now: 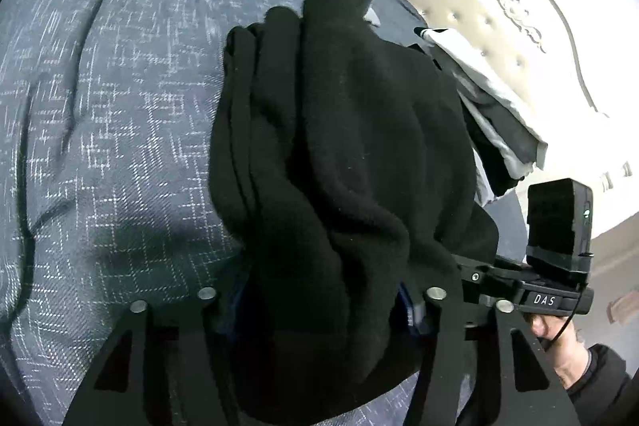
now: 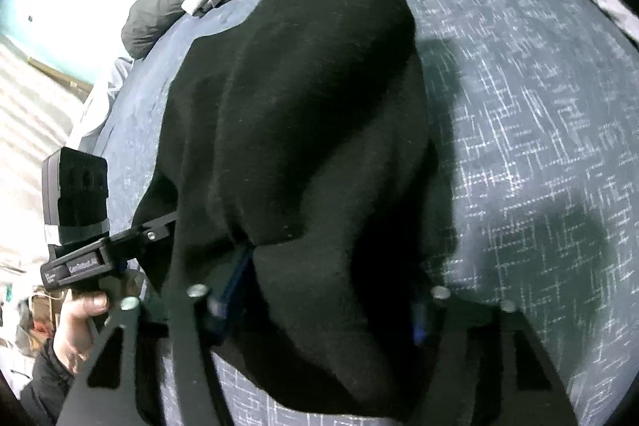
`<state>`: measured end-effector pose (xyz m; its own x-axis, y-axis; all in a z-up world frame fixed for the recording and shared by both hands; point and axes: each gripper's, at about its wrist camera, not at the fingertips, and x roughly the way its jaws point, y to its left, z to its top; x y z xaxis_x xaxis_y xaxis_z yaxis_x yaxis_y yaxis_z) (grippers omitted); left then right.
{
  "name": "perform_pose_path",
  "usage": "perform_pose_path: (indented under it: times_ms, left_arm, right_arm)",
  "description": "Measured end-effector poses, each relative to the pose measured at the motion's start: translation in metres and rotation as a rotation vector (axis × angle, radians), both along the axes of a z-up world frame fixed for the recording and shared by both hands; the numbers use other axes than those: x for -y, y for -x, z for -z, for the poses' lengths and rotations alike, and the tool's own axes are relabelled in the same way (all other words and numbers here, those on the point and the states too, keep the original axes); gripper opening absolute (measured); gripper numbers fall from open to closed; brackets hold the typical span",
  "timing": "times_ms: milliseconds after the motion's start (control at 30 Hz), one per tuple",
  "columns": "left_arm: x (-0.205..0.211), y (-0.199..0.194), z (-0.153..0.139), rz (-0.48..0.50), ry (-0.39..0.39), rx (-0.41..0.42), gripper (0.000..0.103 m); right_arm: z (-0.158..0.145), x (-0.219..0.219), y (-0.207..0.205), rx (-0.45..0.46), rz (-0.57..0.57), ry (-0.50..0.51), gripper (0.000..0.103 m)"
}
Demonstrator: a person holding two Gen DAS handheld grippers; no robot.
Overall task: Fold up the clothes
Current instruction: 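Lift the folded black trousers with the left tool while the right tool holds its end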
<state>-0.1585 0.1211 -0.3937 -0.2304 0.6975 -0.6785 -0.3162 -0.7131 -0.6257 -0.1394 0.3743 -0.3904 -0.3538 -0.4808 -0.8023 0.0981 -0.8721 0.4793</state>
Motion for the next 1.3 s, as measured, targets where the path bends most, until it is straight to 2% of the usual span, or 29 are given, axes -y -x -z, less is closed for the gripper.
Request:
perform_pose_path:
  times_ms: [200,367,533,1000,1300]
  left_arm:
    - [0.0,-0.007,-0.019,0.004,0.019,-0.066,0.045]
    - [0.008,-0.015,-0.041,-0.027,-0.002,-0.095,0.044]
    - [-0.01,-0.016,-0.067,-0.018,0.013,-0.117,0.043]
    - [-0.051,-0.02,-0.152,0.007,0.025,-0.225,0.043]
    - [-0.115,-0.012,-0.211,0.034,0.013,-0.309,0.043]
  right_arm:
    - [-0.017,0.002,-0.006,-0.058,-0.015,-0.024,0.041]
    - [-0.04,-0.003,-0.006,-0.101,-0.035,-0.022,0.036]
    - [-0.067,-0.011,-0.004,-0.144,-0.044,-0.02,0.032]
    - [-0.144,-0.052,-0.016,-0.254,-0.038,-0.011,0.03]
    - [-0.203,-0.107,-0.01,-0.343,-0.034,-0.058,0.03]
